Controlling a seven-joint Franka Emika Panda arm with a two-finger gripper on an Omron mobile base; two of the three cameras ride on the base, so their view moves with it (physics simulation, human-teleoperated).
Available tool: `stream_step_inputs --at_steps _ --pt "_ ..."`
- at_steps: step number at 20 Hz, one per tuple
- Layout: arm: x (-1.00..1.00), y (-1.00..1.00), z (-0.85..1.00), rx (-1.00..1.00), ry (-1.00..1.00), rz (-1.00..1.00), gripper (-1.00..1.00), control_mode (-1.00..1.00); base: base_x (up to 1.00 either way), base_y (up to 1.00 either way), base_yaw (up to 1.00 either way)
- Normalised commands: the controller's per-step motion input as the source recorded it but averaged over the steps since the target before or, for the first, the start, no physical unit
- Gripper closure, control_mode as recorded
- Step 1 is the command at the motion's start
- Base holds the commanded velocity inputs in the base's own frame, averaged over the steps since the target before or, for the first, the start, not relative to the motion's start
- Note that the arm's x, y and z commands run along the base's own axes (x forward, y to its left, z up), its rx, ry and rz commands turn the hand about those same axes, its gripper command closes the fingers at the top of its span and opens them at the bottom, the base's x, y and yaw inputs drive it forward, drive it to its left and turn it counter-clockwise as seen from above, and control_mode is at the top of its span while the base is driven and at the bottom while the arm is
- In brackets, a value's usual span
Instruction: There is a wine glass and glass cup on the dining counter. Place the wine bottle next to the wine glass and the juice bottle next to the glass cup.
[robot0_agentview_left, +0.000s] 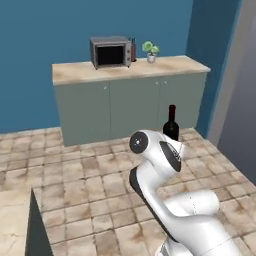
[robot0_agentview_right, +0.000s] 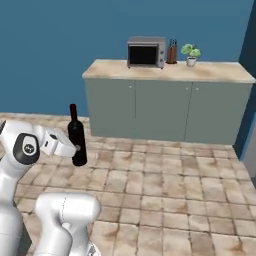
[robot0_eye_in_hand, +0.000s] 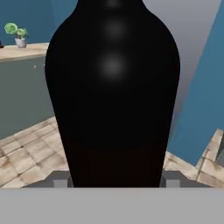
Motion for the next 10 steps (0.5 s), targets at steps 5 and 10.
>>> stream_step_inputs --at_steps 5,10 --pt "0.0 0.0 0.0 0.0 0.0 0.0 1.0 1.0 0.77 0.0 0.46" --pt "0.0 0.0 0.0 0.0 0.0 0.0 1.0 1.0 0.66 0.0 0.58"
